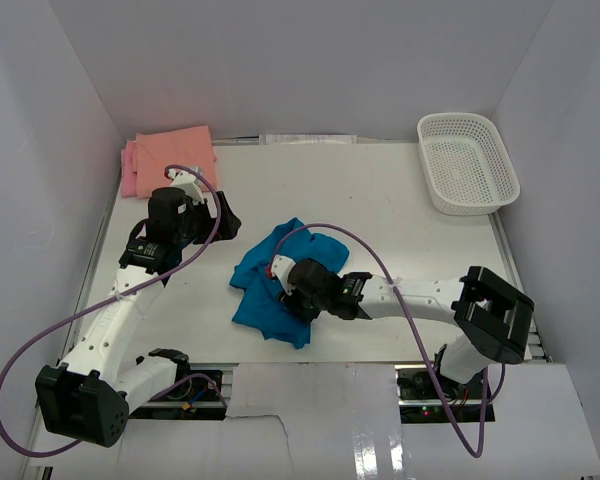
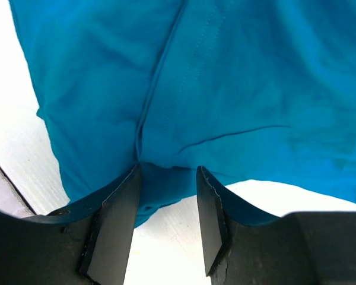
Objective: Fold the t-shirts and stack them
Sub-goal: Flatten out the tshirt
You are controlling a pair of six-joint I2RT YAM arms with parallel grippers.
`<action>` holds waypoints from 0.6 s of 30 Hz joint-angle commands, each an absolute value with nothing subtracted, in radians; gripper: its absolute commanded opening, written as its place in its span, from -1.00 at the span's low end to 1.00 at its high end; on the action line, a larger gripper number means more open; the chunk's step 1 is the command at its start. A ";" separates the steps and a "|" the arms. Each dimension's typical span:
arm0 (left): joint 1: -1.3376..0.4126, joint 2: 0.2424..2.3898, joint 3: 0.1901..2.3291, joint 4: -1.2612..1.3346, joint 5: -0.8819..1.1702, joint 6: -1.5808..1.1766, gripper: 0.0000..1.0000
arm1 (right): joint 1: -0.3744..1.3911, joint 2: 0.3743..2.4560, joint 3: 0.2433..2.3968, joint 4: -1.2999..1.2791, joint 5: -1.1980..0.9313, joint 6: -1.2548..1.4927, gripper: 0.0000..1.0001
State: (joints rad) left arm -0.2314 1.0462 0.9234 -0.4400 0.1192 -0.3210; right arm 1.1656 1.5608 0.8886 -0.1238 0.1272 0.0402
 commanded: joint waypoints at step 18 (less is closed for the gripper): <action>-0.232 1.035 0.911 -0.430 0.115 -0.310 0.96 | 1.190 1.660 1.005 -0.080 0.124 0.008 -0.73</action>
State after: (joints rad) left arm -0.2314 1.0462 0.9226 -0.4404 0.1192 -0.3187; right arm 1.1851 1.6478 0.9527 -0.1093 0.1013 0.0154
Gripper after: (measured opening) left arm 0.979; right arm 0.191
